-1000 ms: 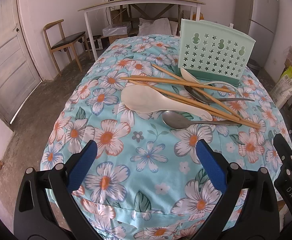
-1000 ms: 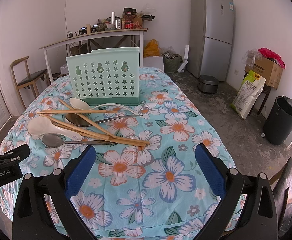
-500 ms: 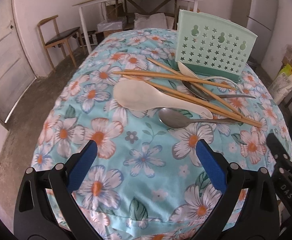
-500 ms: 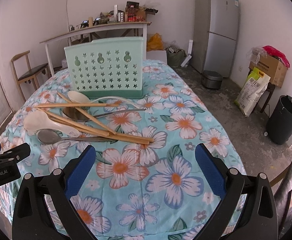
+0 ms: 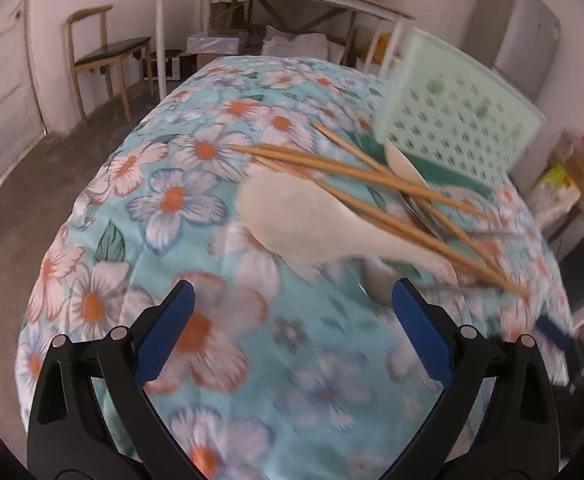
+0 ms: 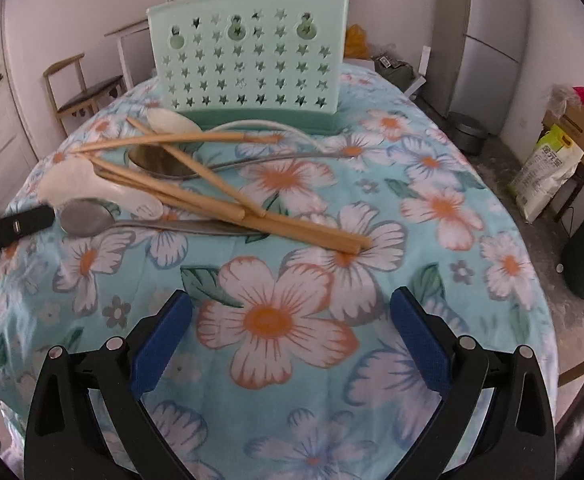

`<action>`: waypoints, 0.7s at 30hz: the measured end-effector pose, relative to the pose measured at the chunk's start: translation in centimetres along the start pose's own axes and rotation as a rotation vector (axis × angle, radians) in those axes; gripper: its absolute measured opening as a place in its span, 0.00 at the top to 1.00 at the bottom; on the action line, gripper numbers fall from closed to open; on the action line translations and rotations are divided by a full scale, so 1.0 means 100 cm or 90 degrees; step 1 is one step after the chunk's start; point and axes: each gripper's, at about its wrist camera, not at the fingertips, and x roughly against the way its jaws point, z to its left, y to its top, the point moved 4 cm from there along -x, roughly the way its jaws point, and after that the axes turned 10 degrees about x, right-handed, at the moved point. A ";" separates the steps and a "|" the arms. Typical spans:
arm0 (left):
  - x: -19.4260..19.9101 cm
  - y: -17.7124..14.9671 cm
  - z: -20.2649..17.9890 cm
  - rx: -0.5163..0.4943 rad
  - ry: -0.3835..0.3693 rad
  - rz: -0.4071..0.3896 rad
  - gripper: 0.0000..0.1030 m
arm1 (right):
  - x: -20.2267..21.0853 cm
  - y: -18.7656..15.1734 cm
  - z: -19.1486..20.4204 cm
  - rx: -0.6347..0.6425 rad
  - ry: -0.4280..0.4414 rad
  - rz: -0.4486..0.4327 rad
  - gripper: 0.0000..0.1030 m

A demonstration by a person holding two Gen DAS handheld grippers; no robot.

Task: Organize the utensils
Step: 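Reach the left tool to the white rice paddle and close on it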

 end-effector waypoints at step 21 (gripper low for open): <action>-0.044 0.057 0.041 0.168 -0.156 0.047 0.56 | -0.004 -0.001 -0.003 -0.014 0.030 -0.041 0.06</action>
